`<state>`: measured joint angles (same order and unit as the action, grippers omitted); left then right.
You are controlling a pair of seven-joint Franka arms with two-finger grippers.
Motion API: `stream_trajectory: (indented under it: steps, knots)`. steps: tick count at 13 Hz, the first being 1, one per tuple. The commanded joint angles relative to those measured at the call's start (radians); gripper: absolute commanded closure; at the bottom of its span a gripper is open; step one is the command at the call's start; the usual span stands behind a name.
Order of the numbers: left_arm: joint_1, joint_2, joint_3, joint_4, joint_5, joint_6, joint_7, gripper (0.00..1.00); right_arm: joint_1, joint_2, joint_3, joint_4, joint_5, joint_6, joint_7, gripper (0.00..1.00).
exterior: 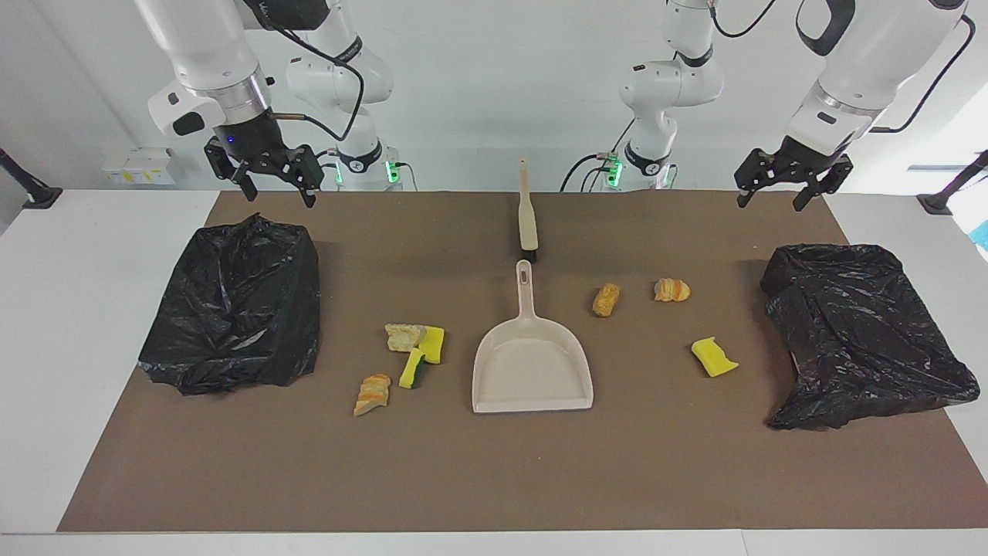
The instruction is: Sweep and dump trash in bin
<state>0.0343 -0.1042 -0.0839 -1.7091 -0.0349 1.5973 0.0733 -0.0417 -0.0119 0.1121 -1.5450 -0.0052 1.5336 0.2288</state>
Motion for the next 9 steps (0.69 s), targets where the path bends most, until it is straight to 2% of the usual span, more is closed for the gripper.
stream_trajectory:
  steps: [1,9]
  knots:
    - [0.006,-0.011,0.0,-0.003,-0.008,-0.007,0.005,0.0,-0.007,-0.028,0.003,-0.03,0.019,0.005,-0.026,0.0]
    - [0.006,-0.012,0.0,-0.001,-0.008,-0.007,0.005,0.0,-0.007,-0.026,0.018,-0.026,0.021,0.002,-0.023,0.0]
